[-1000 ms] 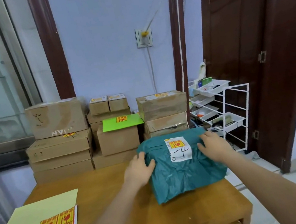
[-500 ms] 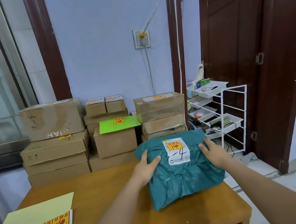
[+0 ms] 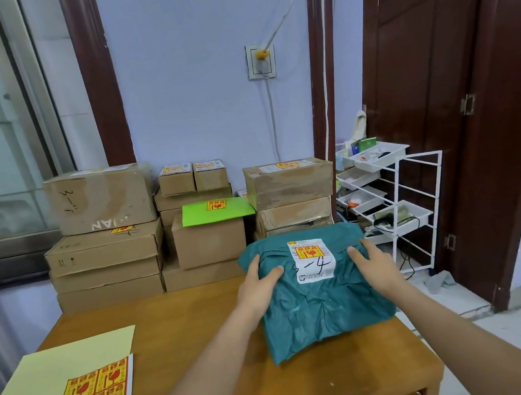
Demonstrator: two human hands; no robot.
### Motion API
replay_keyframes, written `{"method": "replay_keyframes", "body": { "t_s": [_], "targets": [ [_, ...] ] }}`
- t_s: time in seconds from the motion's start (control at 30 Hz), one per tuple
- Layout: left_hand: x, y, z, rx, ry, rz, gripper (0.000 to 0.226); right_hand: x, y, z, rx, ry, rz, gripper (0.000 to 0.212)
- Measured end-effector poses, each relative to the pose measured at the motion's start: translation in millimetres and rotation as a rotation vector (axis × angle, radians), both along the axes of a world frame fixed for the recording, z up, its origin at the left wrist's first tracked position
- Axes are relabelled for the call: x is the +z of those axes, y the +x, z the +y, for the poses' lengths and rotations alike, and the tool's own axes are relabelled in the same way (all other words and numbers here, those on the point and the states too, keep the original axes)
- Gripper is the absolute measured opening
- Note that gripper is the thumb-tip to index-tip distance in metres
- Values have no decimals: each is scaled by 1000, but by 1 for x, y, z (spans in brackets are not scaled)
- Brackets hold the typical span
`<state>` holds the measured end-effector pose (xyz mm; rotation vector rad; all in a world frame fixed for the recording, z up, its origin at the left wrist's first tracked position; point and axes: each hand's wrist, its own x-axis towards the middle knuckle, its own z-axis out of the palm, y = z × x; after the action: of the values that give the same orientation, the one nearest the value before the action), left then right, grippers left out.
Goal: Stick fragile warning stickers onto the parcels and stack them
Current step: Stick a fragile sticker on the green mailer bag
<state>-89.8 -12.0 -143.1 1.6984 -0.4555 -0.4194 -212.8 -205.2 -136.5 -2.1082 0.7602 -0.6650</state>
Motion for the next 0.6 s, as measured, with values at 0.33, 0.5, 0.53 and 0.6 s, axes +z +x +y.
{"method": "replay_keyframes", "body": {
  "t_s": [0.33,0.5,0.53,0.6],
  "targets": [
    [6,-5,12,38,-142,3,65,21,-2,13,-51,-66,-81,54],
    [13,-6,27,105,-302,11,57,30,3,28,-26,-87,-168,53],
    [14,-5,31,123,-341,11,55,32,5,33,-18,-88,-189,52],
    [17,-3,41,150,-414,10,52,36,11,42,-6,-94,-234,49]
  ]
}}
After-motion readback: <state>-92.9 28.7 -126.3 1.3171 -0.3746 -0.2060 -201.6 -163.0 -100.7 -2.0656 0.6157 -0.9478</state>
